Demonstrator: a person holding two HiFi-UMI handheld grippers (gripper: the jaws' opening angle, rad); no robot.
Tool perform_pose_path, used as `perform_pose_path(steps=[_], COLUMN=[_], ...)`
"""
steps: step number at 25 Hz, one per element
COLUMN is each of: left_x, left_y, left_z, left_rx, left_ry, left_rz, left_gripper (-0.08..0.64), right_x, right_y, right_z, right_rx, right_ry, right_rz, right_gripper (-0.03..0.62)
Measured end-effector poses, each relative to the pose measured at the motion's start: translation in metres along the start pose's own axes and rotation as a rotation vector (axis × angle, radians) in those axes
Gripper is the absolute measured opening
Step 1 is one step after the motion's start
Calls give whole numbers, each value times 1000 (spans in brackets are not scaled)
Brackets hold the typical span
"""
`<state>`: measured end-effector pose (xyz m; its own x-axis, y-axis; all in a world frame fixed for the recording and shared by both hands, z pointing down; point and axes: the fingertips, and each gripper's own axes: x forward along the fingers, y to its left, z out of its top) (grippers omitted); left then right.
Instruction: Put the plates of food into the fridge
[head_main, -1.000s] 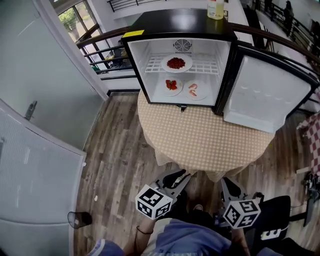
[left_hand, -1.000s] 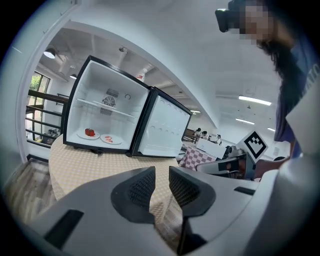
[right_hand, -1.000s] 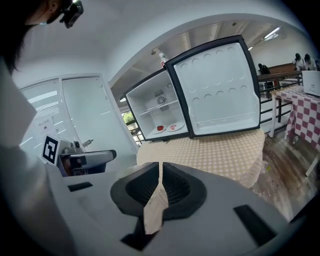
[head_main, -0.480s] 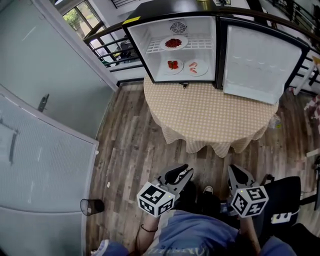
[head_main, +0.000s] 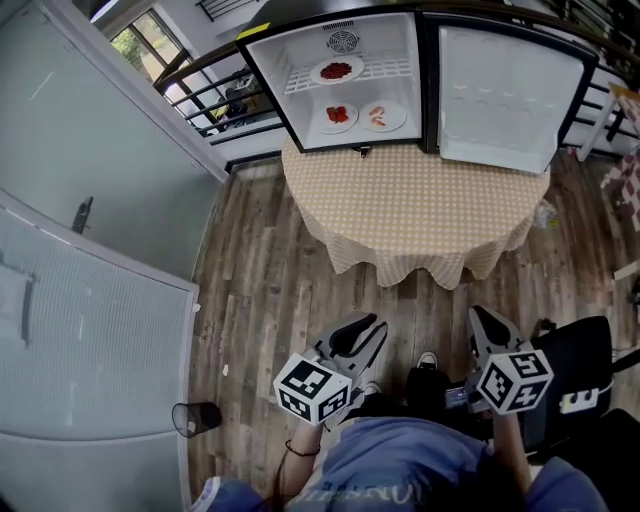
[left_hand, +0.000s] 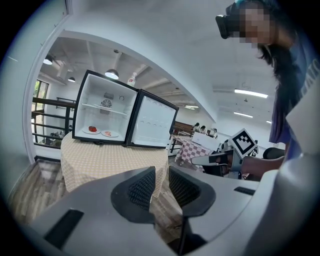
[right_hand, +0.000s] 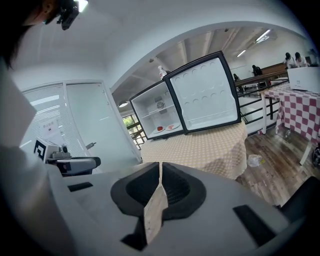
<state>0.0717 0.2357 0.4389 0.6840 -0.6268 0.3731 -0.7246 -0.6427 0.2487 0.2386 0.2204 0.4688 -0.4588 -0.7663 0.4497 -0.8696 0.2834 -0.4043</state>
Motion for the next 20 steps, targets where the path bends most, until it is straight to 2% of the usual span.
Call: perform_pose_path(steps=[5, 11, 20], left_x=[-34, -72, -105], left_y=[-3, 1, -5], left_z=[-13, -40, -52], left_rx=[35, 27, 29], left_ry=[20, 24, -27], left_rz=[-36, -69, -113], left_gripper=[95, 95, 95], right_x=[-13, -34, -80], right_y=[23, 51, 58], right_z=[-12, -37, -60], right_rx=[15, 43, 46], right_ry=[-22, -44, -83], right_rz=[-48, -90, -169], right_gripper=[30, 29, 28])
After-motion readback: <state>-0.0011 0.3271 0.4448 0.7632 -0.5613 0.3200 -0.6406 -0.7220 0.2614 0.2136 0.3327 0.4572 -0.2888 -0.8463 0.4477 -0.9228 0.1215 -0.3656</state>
